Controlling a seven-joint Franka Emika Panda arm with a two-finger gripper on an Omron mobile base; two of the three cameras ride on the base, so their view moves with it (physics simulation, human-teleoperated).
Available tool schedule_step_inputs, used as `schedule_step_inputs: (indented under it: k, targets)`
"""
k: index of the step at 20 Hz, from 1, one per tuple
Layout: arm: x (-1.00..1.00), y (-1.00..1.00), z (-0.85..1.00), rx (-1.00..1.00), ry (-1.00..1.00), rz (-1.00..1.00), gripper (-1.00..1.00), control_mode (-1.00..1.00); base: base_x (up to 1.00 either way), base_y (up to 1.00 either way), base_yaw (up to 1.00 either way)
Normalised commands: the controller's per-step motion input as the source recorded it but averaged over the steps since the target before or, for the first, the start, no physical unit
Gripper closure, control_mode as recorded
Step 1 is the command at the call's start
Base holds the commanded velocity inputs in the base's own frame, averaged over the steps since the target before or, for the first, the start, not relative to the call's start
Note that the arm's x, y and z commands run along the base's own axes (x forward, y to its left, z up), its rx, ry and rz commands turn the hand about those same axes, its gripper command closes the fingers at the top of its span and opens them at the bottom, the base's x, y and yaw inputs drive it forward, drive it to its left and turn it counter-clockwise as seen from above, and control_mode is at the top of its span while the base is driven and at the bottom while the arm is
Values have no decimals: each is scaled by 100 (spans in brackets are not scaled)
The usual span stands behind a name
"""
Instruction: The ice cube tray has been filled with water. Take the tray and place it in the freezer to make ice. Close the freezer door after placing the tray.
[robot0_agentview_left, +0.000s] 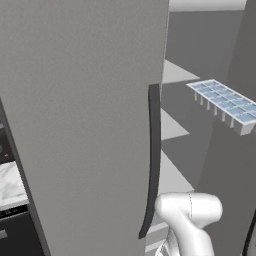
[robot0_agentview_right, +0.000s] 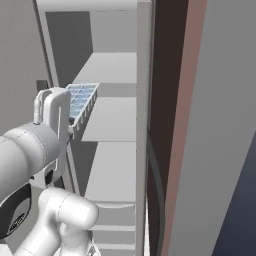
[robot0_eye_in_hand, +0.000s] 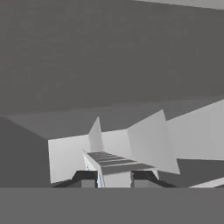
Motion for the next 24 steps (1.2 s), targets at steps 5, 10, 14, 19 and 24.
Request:
schedule_step_inputs:
  k: [5, 10, 14, 19, 24]
  targets:
    - [55, 0, 21, 0, 0, -10, 100, -100, 0, 0, 0]
    - [56, 0, 8, 0, 0, -1, 100, -100, 0, 0, 0]
    - [56, 0, 0, 0, 0, 0, 100, -100, 0, 0, 0]
    - [46, 0, 1, 0, 0, 0, 100, -100, 0, 0, 0]
    - [41, 0, 7, 0, 0, 0, 100, -100, 0, 0, 0]
